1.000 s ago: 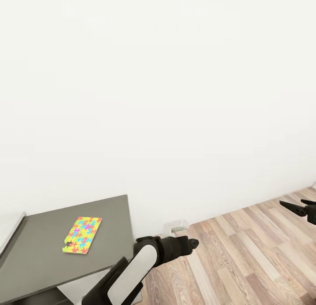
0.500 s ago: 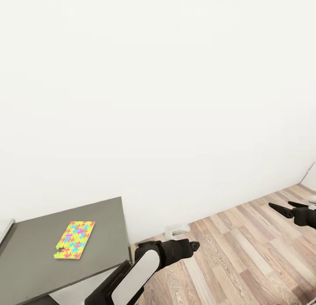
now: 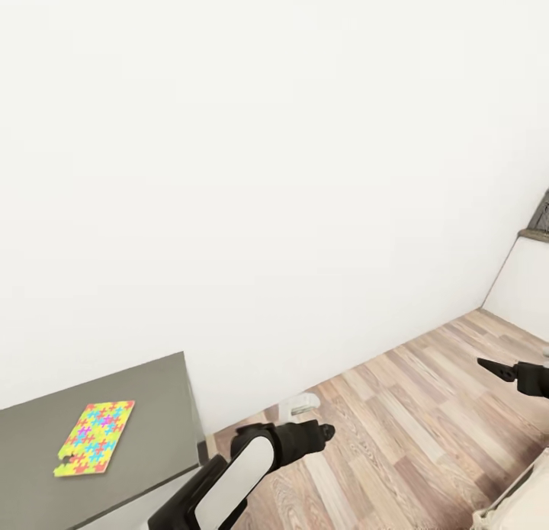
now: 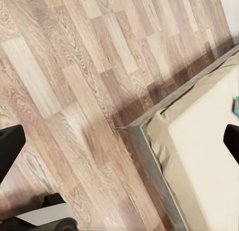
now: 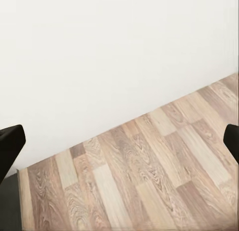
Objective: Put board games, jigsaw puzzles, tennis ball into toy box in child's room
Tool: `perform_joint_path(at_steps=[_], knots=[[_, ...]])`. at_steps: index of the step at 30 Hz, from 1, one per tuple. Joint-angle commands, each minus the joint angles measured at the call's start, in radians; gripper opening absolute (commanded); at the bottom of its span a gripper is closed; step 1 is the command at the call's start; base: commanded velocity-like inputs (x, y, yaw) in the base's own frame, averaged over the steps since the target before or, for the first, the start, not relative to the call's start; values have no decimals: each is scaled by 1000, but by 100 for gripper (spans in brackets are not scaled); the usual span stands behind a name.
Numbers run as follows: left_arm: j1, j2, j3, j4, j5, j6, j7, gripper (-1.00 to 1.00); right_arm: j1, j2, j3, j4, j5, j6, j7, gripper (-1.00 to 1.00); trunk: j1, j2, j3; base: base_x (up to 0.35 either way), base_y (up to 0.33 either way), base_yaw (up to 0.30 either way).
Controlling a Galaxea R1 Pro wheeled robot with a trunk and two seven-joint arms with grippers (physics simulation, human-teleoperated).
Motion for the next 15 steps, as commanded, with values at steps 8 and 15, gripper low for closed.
perform_joint_path(at_steps=[8,15], knots=[[-1,0,0,29,8,-30,9,100,-4,-2,-3,0,14,21,3,100,1,-2,7,0,-1,-224],[-1,0,-4,32,8,-35,8,100,-4,-3,-3,0,14,23,3,100,1,-2,16,2,-1,-224]])
